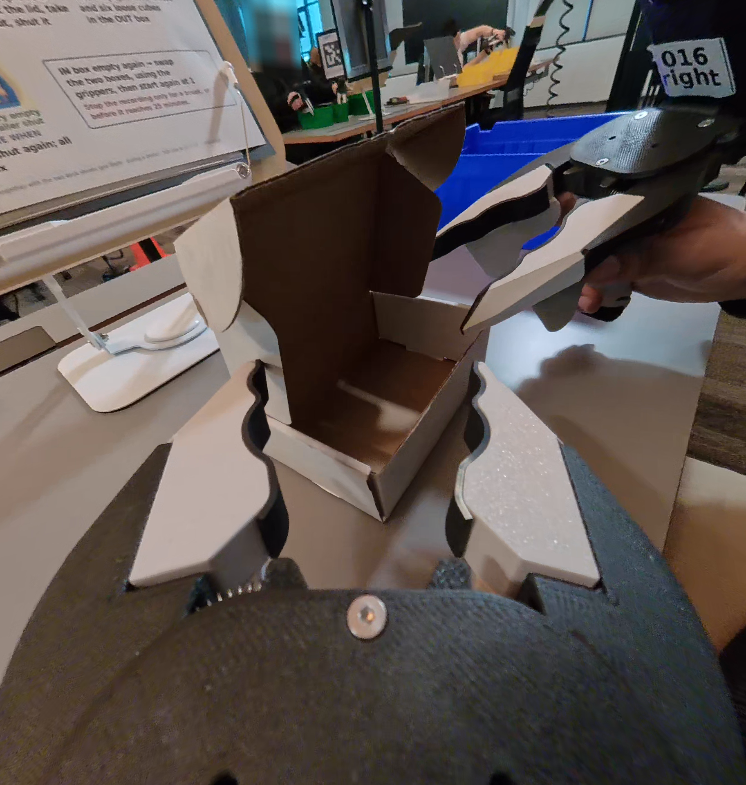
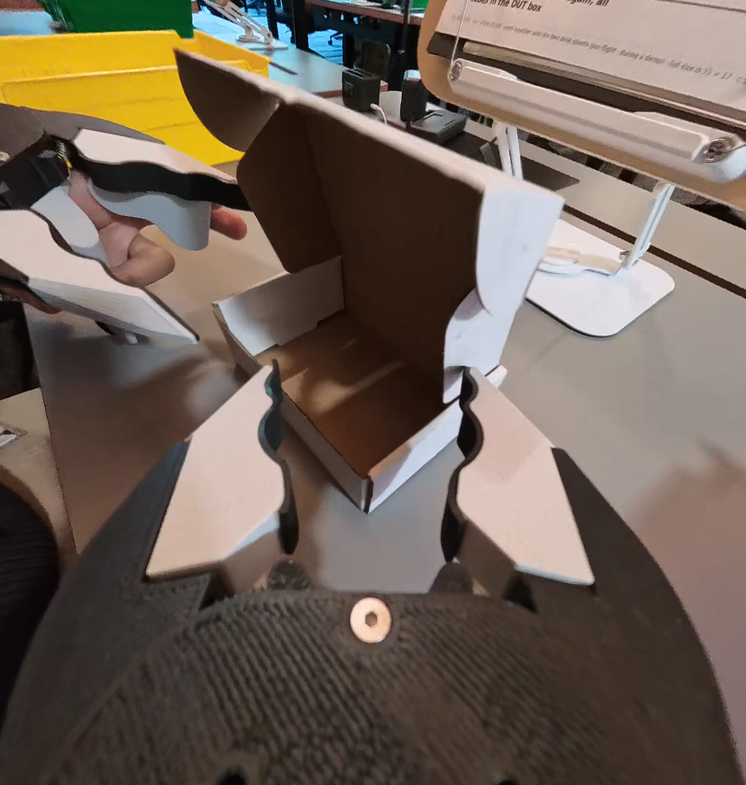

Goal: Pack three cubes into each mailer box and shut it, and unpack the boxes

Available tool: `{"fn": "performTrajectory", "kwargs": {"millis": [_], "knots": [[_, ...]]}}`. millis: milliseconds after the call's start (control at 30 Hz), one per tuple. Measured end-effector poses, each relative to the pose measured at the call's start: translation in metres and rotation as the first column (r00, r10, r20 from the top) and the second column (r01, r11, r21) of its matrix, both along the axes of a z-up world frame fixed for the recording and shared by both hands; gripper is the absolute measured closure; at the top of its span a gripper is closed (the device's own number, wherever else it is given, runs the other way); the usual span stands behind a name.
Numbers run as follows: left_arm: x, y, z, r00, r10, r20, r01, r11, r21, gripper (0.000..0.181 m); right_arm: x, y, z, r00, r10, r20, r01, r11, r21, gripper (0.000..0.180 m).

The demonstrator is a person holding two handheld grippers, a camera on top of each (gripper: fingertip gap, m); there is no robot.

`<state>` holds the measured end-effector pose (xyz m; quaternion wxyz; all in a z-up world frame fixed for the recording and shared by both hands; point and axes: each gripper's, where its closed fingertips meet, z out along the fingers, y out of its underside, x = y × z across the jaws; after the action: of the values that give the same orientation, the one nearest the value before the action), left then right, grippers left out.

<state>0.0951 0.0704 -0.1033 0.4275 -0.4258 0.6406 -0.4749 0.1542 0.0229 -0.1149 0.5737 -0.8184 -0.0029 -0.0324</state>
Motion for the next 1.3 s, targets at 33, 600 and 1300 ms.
{"fn": "performTrajectory", "kwargs": {"millis": [33,600,1300], "knots": [[-0.001,-0.002,-0.001,1.000,-0.004,-0.006,0.004,1.000,0.004,0.088,-0.001,0.000,-0.001,1.000,-0.003,0.011,0.003,1.000,-0.010,0.096],[-0.014,0.008,-0.022,0.985,0.057,-0.162,-0.055,0.998,0.017,0.108,0.002,-0.029,-0.010,0.997,-0.055,-0.056,0.051,0.996,-0.071,0.096],[-0.020,0.019,0.017,0.980,0.177,0.088,-0.193,0.953,0.234,0.168,-0.009,-0.042,0.022,0.957,-0.098,0.274,0.120,0.991,-0.065,0.173]]}}
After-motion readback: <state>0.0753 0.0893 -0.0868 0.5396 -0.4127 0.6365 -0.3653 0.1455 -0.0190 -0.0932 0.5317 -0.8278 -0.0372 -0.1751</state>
